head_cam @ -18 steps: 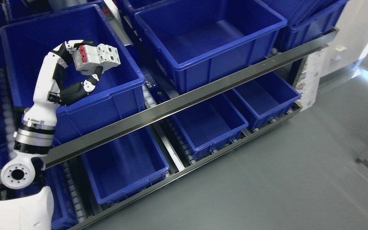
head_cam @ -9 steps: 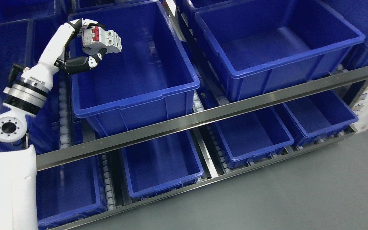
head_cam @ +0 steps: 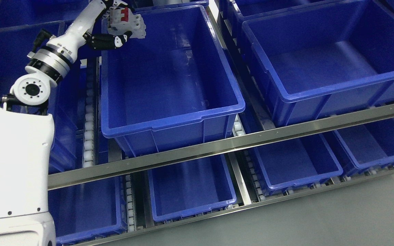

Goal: Place circuit breaker on shelf
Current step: 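Move the left hand over the upper blue bin and lower the breaker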

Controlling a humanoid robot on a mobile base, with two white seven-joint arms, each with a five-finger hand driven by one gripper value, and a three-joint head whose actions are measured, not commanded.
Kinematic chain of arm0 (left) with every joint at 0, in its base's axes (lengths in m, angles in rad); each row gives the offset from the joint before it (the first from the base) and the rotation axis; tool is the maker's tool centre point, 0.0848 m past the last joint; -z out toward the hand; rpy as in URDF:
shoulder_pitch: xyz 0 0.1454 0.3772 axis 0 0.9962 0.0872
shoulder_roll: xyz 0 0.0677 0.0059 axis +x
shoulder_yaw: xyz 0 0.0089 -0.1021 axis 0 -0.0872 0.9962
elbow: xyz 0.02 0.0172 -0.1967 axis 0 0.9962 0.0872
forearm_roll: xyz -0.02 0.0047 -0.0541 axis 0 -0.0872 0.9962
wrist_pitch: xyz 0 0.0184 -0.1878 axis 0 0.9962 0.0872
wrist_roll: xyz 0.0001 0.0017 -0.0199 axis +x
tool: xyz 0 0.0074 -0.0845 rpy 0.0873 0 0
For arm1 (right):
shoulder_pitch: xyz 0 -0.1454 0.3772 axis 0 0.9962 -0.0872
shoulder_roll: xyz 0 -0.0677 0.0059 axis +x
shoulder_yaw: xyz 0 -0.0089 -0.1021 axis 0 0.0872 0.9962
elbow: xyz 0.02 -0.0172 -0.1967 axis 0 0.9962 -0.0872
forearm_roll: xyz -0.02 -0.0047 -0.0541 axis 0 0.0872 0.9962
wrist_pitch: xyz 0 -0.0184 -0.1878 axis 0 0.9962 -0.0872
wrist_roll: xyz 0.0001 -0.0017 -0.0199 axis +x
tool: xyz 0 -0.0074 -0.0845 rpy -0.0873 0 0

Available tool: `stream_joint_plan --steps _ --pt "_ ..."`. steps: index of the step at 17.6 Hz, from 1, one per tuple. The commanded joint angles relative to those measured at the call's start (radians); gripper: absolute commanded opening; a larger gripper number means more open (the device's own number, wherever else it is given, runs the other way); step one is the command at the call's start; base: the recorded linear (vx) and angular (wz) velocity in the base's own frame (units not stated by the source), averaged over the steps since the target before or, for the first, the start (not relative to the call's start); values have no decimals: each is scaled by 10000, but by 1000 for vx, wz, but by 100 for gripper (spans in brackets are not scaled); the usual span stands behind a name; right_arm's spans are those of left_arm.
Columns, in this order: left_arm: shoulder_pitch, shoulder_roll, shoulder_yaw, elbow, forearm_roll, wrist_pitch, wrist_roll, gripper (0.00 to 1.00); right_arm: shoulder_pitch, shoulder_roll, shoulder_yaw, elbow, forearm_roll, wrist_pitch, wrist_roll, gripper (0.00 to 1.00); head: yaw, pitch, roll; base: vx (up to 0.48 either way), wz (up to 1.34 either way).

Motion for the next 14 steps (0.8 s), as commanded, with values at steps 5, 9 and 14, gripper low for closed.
stream_joint_plan --steps 5,9,14 --pt "-807 -1303 -1024 3897 -890 -12 395 15 1 -175 199 14 0 556 -8 100 0 0 0 121 -23" --pt "-838 -1303 -1285 4051 -1059 -12 395 16 1 -175 199 -1 0 556 -8 100 0 0 0 86 -52" --pt "-792 -1196 -1255 4021 -1059 416 410 36 1 -175 199 -1 0 556 -8 100 0 0 0 36 -40"
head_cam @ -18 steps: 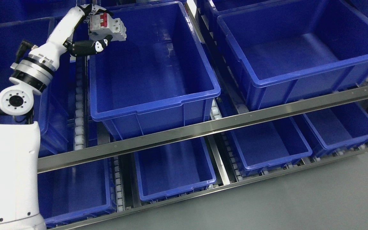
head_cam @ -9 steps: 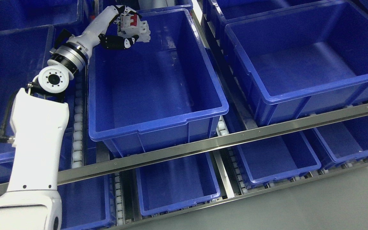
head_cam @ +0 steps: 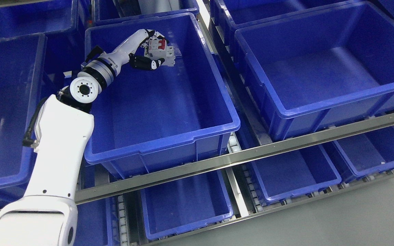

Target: Place circuit breaker on shelf

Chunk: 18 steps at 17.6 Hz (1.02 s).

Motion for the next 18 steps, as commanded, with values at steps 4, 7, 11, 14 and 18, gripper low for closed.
stream_joint_plan --steps 4,7,11,14,18 --pt "-43 -181 -306 951 -98 355 324 58 0 -175 199 -1 0 556 -8 100 0 0 0 31 -24" --pt "-43 -166 -260 951 -83 477 447 66 0 -175 199 -1 0 556 -8 100 0 0 0 19 -24" --pt "-89 -273 1174 874 54 493 1132 81 0 -175 199 -1 0 556 -8 100 0 0 0 3 -1" --pt "-410 -728 4041 385 1122 508 2454 91 0 -175 199 -1 0 556 -8 100 0 0 0 0 0" --pt "91 -728 5018 -2168 4160 1805 2503 99 0 -175 199 -1 0 556 -8 100 0 0 0 0 0"
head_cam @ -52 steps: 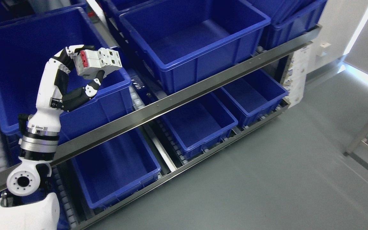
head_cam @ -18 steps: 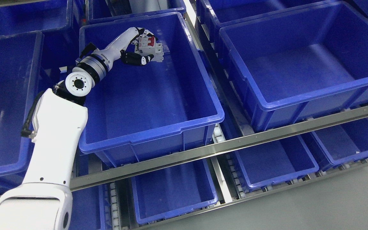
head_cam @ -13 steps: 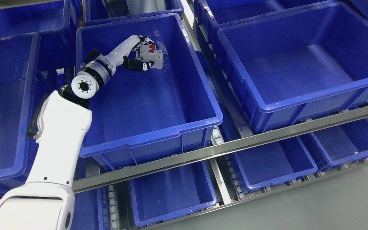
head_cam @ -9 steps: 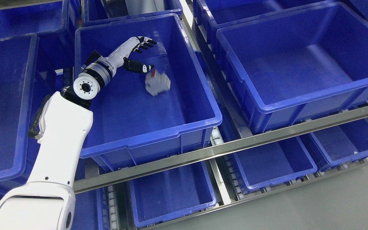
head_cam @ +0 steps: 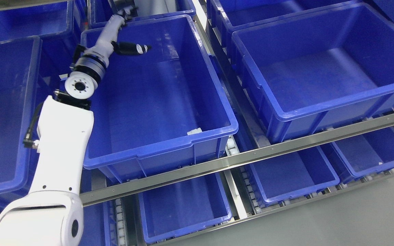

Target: Place circuit breaker on shelf

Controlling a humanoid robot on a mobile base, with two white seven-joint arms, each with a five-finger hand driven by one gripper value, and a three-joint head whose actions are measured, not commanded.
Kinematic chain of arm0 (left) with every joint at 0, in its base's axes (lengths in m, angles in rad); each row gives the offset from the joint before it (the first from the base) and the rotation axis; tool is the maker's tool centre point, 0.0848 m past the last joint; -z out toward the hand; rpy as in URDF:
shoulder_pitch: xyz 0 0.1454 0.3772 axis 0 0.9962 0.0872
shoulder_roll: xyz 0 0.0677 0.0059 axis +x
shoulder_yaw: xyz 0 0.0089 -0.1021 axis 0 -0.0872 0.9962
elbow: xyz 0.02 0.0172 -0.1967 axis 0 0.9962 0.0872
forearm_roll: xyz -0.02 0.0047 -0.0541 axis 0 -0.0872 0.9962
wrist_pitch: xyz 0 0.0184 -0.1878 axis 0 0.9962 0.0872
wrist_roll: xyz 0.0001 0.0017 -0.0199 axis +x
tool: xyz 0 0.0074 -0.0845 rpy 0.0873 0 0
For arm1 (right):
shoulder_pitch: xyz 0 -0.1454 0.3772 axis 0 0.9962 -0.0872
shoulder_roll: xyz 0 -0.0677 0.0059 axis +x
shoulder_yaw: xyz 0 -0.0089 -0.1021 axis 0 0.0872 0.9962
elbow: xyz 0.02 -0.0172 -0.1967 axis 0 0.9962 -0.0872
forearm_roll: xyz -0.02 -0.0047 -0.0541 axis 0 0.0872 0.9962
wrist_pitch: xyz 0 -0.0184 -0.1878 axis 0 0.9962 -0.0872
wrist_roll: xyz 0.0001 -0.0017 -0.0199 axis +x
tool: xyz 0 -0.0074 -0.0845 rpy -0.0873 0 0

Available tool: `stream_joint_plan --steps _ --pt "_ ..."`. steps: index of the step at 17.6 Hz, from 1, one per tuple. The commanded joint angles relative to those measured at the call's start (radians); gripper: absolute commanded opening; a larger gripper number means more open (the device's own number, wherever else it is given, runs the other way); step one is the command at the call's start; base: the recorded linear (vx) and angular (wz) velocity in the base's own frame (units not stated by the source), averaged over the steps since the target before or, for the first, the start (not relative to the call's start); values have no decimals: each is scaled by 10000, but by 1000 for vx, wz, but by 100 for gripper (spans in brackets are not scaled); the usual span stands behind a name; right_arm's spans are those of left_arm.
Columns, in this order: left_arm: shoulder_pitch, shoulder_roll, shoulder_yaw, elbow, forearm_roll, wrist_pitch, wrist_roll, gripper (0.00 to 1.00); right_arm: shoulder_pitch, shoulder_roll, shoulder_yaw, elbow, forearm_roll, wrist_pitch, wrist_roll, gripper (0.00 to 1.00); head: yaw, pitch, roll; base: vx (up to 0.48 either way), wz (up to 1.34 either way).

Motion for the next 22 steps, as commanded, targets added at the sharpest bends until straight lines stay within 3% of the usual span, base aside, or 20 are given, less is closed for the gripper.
stream_joint_plan --steps 1,4,8,13,22 --pt "832 -283 2916 -3560 2888 1538 135 99 -1 -175 199 -1 0 557 -8 100 0 0 0 0 0" --pt "2243 -283 2503 -6460 3184 2615 135 99 -1 -175 199 -1 0 557 -8 100 0 0 0 -5 7" --pt "3870 -283 1798 -8707 3199 2894 104 100 -1 -175 199 -1 0 557 -8 100 0 0 0 -42 66" --pt "5070 -283 769 -9201 3230 2817 135 100 -1 -175 199 -1 0 557 -8 100 0 0 0 -167 110" --pt "5516 -283 661 -9201 3276 2741 120 100 -1 -175 199 -1 0 557 -8 100 0 0 0 -188 56"
